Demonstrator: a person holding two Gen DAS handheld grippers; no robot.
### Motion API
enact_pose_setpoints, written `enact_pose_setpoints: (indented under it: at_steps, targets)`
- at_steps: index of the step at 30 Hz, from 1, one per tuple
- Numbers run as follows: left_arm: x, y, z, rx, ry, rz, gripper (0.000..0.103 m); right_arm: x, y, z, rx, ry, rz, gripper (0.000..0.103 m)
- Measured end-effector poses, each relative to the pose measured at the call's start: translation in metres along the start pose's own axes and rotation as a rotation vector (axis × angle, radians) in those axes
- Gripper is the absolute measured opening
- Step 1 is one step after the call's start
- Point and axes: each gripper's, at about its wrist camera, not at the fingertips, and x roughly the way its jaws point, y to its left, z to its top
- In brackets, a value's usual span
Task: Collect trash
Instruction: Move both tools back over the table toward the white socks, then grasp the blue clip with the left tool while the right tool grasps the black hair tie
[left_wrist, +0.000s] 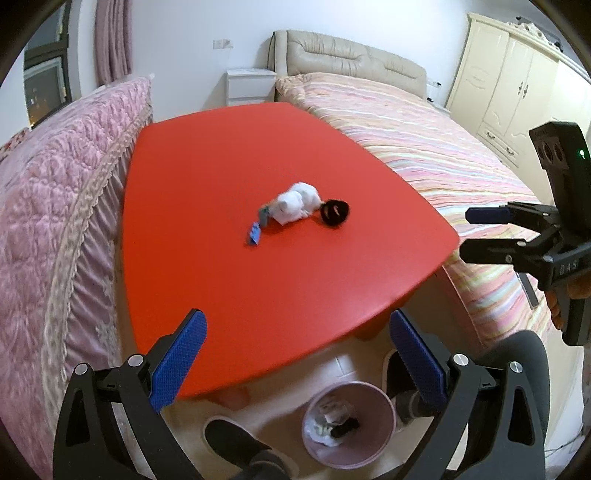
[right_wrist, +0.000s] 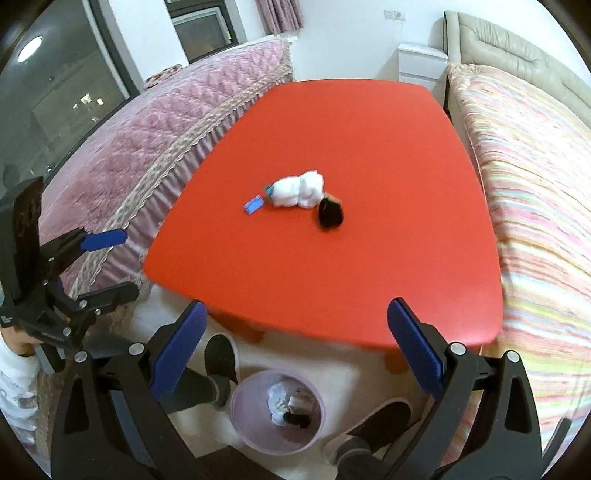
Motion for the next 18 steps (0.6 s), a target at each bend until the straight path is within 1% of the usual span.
enact_pose_setpoints:
  at_steps: [3, 6, 10, 14, 18]
  targets:
    - [0.011, 0.008, 0.015, 0.015, 0.013, -0.002, 0.095, 0.014, -0.006, 0.02, -0.01, 0.016, -0.017, 0.097]
    - [0.026, 0.012, 0.027, 0.033, 0.043, 0.004, 0.095, 0.029, -0.011, 0.038, -0.018, 0.037, -0.018, 0.097]
    - [0.046, 0.022, 0.041, 0.03, 0.078, 0.005, 0.095, 0.052, -0.017, 0.061, -0.02, 0.08, -0.021, 0.096]
    - [0.066, 0.032, 0.05, 0.011, 0.119, -0.017, 0.095, 0.071, -0.022, 0.074, -0.004, 0.116, 0.011, 0.096]
    - [0.086, 0.037, 0.056, 0.005, 0.145, -0.044, 0.095, 0.089, -0.022, 0.08, -0.016, 0.148, 0.015, 0.096]
